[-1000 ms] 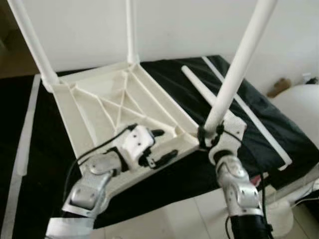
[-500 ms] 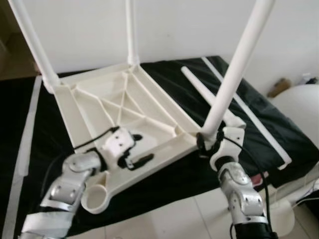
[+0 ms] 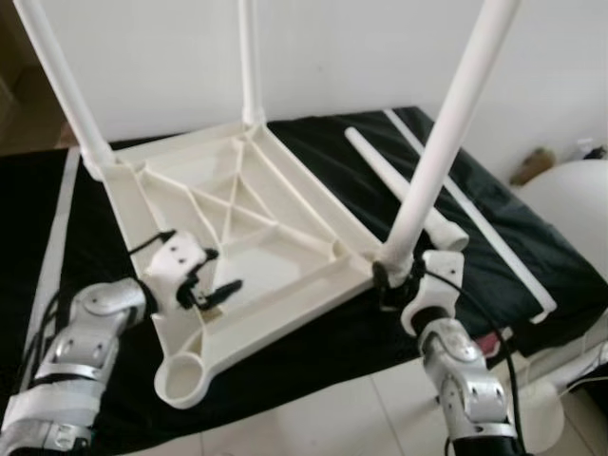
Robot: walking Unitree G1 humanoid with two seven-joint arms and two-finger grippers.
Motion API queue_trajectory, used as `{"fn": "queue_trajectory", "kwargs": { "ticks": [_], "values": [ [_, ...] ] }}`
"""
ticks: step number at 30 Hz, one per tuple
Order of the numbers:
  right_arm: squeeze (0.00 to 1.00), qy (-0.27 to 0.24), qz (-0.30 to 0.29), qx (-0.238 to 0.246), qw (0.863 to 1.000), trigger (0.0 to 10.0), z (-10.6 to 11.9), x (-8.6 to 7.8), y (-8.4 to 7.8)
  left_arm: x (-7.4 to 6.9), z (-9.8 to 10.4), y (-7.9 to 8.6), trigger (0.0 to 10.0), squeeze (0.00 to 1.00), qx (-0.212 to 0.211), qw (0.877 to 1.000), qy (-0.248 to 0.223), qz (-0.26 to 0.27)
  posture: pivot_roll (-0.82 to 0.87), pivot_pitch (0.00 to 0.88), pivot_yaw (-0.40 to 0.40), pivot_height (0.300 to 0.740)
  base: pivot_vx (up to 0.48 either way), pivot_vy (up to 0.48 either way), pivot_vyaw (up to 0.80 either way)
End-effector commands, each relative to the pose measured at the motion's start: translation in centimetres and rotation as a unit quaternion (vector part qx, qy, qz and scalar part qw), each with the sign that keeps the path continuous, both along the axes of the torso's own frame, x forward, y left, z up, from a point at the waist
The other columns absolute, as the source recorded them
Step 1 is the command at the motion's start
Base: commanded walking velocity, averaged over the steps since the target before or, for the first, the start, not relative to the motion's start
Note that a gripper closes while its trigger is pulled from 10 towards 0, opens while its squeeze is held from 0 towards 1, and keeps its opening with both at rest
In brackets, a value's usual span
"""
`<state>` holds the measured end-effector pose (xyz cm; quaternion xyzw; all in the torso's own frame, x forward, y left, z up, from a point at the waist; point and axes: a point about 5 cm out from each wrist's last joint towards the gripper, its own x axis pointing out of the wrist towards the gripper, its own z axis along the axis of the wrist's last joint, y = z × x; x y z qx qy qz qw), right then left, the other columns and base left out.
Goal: Building children table
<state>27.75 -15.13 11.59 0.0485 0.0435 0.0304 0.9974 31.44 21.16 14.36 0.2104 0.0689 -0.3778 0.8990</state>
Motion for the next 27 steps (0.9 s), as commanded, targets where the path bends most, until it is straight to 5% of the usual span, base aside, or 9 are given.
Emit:
{"fn": "queue_trajectory", "kwargs": {
  "ticks": [1, 8, 14, 27],
  "values": [
    [0.0, 0.006, 0.003, -0.006, 1.0, 10.0, -0.5, -0.5, 0.0, 0.5, 0.1, 1.3, 10.0, 0.0, -0.001, 0.999, -0.017, 0.048, -0.04, 0.019, 0.003, 0.74, 0.0, 0.0, 0.0],
    [0.0, 0.008, 0.008, -0.009, 1.0, 10.0, -0.8, -1.3, -0.1, 1.2, 1.0, 3.5, 10.0, 0.0, -0.013, 0.994, -0.036, 0.098, -0.04, 0.021, -0.001, 0.74, 0.0, 0.0, 0.0],
    [0.0, 0.01, -0.007, 0.004, 1.0, 10.0, -1.3, -2.2, -0.4, 1.6, 0.5, 4.7, 10.0, 0.0, 0.029, 0.99, -0.046, 0.132, -0.05, 0.024, -0.001, 0.74, 0.0, 0.0, 0.0],
    [0.0, 0.013, -0.066, -0.002, 0.998, 10.0, -1.8, -2.8, -1.5, 1.5, 0.2, 4.3, 10.0, 0.0, 0.051, 0.992, -0.049, 0.104, -0.04, 0.024, -0.004, 0.74, 0.0, 0.0, 0.0]
  ]
}}
